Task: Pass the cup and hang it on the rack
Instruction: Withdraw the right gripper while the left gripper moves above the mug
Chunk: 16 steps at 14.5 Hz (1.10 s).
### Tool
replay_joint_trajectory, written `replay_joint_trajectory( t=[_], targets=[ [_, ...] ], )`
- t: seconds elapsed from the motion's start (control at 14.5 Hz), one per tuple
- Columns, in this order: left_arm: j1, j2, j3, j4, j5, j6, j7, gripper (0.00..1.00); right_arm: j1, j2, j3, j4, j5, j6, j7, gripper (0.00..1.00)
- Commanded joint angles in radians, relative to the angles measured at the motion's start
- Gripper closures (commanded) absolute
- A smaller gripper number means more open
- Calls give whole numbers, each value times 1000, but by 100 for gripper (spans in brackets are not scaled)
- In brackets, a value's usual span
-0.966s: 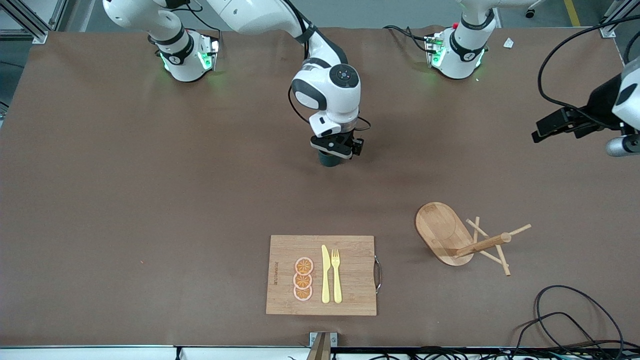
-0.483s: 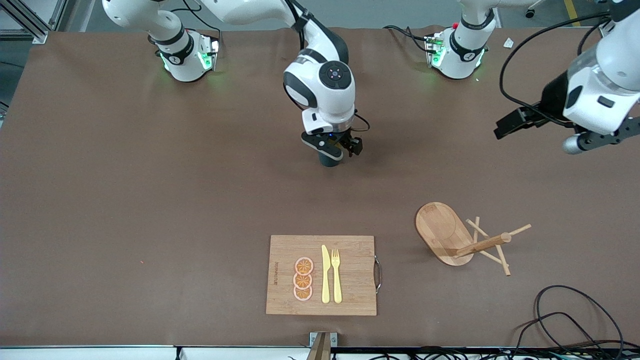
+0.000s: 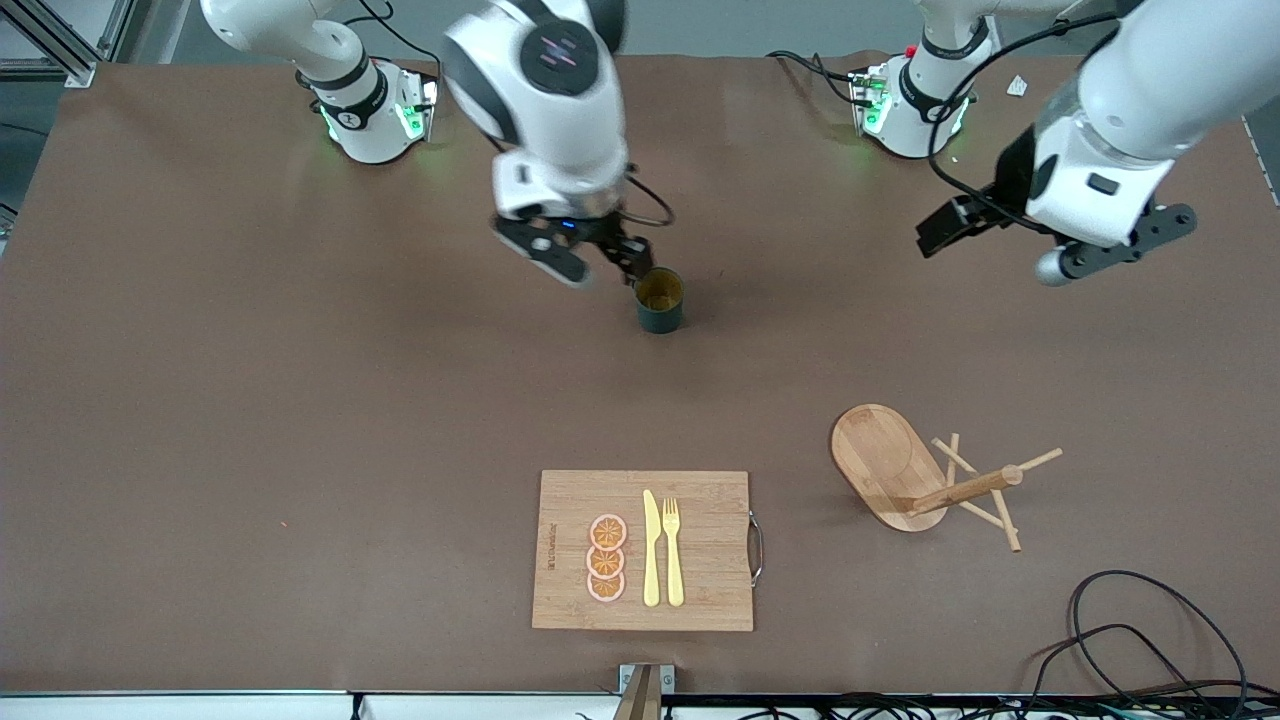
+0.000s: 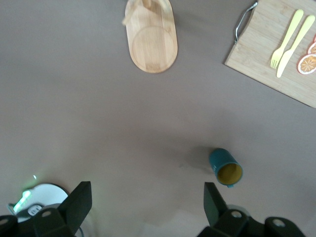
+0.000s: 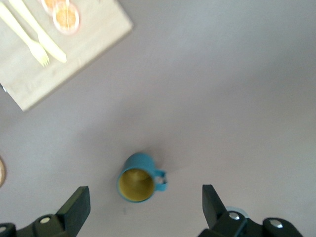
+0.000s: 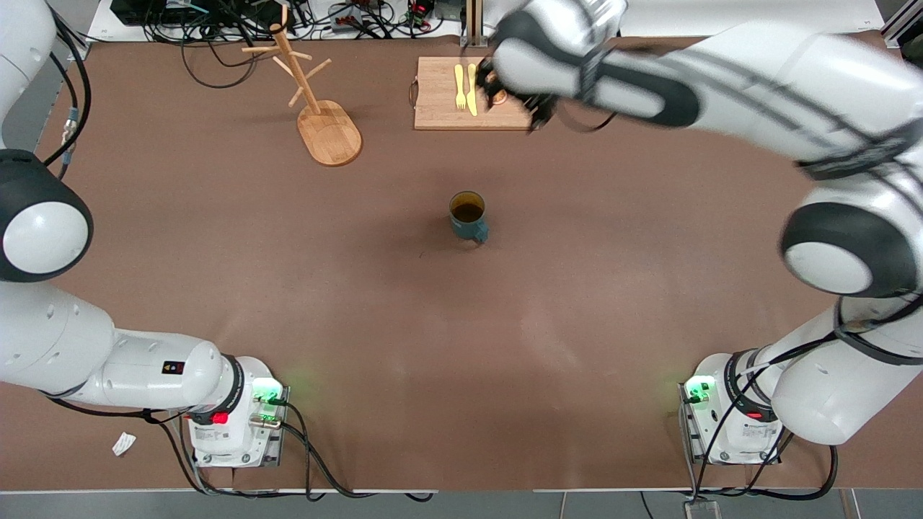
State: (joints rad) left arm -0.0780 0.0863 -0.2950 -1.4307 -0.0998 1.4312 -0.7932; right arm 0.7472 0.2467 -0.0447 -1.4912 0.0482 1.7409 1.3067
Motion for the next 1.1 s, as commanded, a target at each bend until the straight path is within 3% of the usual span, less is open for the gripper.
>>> replay_joint_trajectory(
  t=[0.0, 0.14, 0.41, 1.03],
  targets=[
    [1, 0, -73, 7, 3, -11, -133, 0, -142, -127, 19, -49, 4, -72, -169, 0],
    [-23, 3, -108, 7, 40, 12, -220, 0, -230, -170, 19, -49, 9, -102, -295, 0],
    [-135, 32, -115, 7, 110, 54, -400, 0, -362, -207, 17, -49, 9, -156, -531, 0],
    [-587, 286, -115, 19, 532, 84, -916, 0, -660, -208, 17, -12, -27, -182, -1131, 0]
  ],
)
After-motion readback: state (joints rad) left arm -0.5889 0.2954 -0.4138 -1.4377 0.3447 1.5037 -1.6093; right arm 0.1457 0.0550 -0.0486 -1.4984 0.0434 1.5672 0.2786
